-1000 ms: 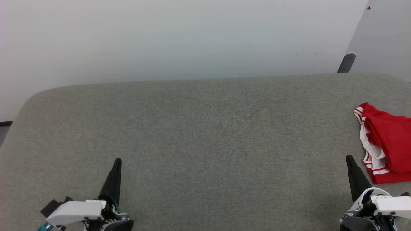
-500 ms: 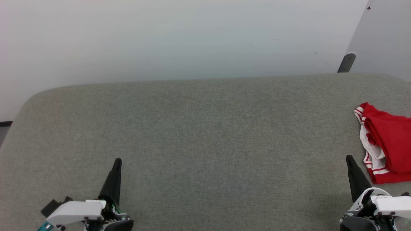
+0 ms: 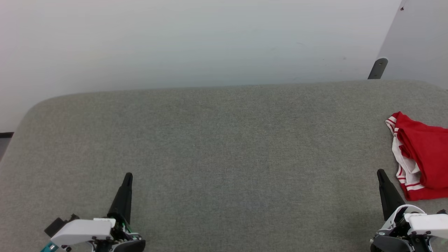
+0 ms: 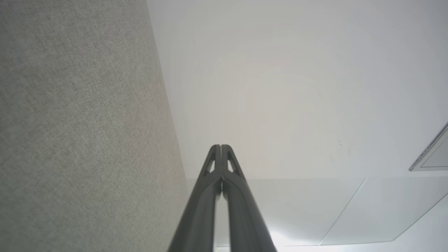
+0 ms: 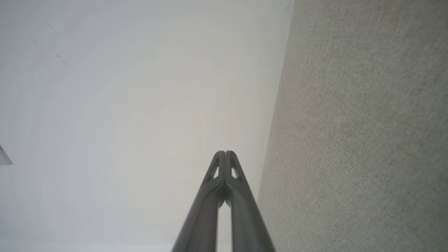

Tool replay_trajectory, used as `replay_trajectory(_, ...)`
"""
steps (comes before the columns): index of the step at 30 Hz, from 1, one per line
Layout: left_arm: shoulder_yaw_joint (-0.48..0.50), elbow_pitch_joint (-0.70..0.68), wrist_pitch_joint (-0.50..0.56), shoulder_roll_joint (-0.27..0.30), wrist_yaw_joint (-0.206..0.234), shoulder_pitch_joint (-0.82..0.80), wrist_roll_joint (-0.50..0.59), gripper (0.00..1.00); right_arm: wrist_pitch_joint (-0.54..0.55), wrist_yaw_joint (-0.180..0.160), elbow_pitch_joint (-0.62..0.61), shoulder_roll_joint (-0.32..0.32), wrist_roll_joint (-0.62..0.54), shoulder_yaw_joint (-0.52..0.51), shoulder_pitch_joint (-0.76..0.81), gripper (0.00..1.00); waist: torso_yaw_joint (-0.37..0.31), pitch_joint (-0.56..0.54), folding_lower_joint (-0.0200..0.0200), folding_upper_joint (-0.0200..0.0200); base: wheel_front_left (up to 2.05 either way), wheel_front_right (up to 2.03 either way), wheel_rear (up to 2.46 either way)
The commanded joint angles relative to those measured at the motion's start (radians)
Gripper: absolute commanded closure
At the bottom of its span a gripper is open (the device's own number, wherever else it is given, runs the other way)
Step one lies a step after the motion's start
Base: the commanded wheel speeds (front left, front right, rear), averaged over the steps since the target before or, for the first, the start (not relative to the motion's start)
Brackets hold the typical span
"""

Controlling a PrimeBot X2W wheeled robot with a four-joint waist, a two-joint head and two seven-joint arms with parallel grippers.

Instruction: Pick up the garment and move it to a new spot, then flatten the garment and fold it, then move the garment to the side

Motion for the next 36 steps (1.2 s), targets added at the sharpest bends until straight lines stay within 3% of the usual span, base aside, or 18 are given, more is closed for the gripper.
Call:
replay_trajectory(1, 0.002, 0.001, 0.003, 0.0, -0.004, -0.01, -0.003, 1.0, 0.002, 0.0, -0.002, 0.003, 0.005, 0.0, -0.003, 1.0, 0.0, 0.0, 0.0, -0.0001, 0.0, 0.0, 0.0)
replay_trajectory(36, 0.002, 0.001, 0.003, 0.0, -0.004, -0.01, -0.003, 1.0, 0.002, 0.0, -0.002, 0.003, 0.005, 0.001, -0.003, 1.0, 0.0, 0.0, 0.0, -0.0001, 0.0, 0.0, 0.0)
